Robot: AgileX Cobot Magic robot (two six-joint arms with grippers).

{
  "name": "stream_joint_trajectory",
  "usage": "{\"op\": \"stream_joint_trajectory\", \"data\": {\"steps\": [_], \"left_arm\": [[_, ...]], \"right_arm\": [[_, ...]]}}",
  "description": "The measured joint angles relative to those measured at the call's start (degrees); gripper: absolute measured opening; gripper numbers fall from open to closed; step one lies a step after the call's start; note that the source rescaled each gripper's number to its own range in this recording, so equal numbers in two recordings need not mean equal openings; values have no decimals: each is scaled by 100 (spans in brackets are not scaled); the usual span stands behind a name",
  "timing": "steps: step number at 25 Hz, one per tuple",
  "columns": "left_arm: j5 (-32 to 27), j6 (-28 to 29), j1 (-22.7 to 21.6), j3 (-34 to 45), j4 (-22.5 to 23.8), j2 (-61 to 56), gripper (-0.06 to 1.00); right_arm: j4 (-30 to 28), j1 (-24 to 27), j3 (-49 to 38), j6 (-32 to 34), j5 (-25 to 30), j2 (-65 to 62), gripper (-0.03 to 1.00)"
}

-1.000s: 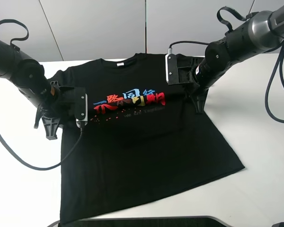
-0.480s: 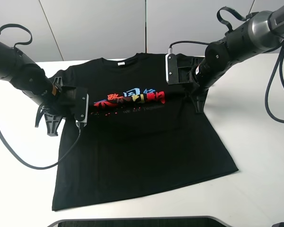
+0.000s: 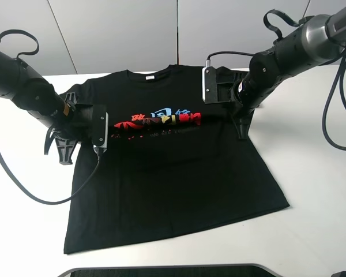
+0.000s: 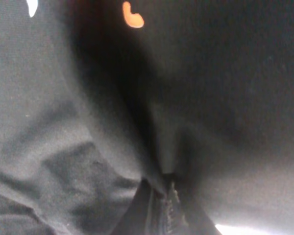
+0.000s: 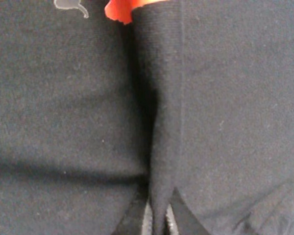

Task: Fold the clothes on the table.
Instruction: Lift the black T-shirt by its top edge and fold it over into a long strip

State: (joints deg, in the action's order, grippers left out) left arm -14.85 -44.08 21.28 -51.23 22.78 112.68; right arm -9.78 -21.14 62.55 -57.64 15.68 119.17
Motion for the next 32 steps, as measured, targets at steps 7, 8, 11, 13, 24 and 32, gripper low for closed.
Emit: {"op": "stream_joint_trajectory", "data": {"steps": [7, 8, 11, 13, 24, 32], "left_arm": [[11, 320, 0, 21, -12, -86, 3], [11, 392, 0, 33, -11, -112, 3], [11, 616, 0, 60, -23, -302, 3], [11, 739, 0, 60, -34, -489, 3], [-1, 924, 0, 68, -45, -1804, 3], [-287, 1089, 0, 68, -45, -2594, 3]], "right_arm": [[0, 0, -10, 0, 101, -424, 1], [0, 0, -10, 0, 101, -509, 1], [0, 0, -10, 0, 113, -777, 1], [0, 0, -10, 85, 116, -938, 1], [132, 0, -10, 394, 427, -1729, 1], [155, 0, -10, 850, 763, -2557, 1]]}}
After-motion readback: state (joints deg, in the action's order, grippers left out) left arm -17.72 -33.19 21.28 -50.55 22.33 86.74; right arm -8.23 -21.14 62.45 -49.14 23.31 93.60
